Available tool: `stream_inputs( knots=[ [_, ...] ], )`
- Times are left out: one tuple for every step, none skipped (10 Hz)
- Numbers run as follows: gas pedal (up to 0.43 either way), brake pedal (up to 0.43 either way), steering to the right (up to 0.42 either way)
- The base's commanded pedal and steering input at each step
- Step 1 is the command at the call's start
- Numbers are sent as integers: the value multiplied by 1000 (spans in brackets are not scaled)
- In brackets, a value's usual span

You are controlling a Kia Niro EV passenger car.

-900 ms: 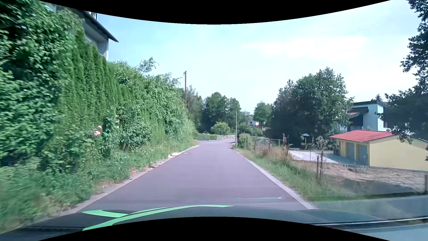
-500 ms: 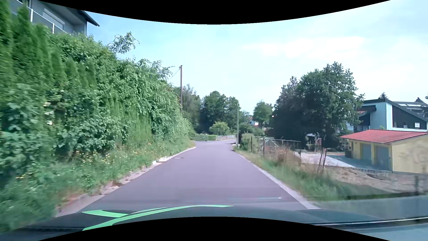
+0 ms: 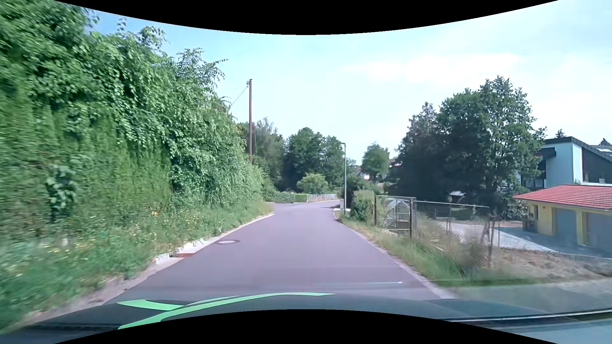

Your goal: Follow the waypoints while adhering to traffic rules and regulations

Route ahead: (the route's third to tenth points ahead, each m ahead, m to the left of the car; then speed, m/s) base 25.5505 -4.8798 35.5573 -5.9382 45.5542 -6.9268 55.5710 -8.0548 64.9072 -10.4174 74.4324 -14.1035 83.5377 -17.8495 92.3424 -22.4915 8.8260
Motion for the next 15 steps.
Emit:
stream_inputs(
  knots=[
    [98,0,5],
    [79,0,5],
    [67,0,5],
    [47,0,5],
    [39,0,5],
    [39,0,4],
    [28,0,4],
    [28,0,5],
    [28,0,4],
    [0,0,4],
    [0,0,4],
    [0,0,5],
    [0,0,5],
    [0,0,7],
    [0,0,8]
  ],
)
